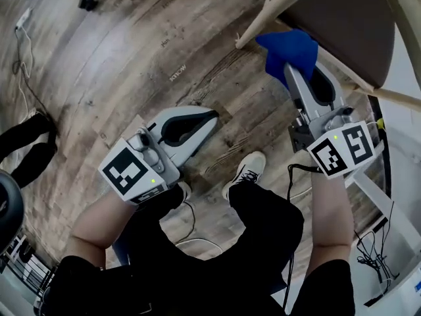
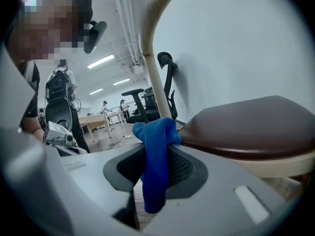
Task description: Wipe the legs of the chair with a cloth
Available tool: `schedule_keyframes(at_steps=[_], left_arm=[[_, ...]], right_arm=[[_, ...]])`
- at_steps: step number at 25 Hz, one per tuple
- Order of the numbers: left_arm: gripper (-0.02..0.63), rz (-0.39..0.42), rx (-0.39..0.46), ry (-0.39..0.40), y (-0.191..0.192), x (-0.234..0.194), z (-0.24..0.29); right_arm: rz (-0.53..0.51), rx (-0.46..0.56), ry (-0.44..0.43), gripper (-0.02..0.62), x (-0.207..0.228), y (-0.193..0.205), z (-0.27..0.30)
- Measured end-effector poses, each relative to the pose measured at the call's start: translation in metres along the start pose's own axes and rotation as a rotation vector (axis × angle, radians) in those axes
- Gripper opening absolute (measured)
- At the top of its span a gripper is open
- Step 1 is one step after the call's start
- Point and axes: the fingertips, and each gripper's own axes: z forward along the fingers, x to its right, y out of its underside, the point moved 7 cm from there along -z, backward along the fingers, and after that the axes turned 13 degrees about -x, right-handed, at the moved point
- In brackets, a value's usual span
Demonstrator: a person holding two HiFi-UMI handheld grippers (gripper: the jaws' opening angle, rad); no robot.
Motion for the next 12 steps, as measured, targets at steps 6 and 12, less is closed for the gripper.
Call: schedule_keyframes(at_steps=[6,12], left_arm=[[0.005,0.036,-0.006,0.077,0.0,-0.021,0.026],[0.005,0.173,0.022,0.047,-0.015,-0.04,0.036]], right_arm=[[0.0,0.035,0.013,0.112,0.03,0.016,0.034],[-0.083,0.065,-0.016,0.112,0.04,0.029,0.057]])
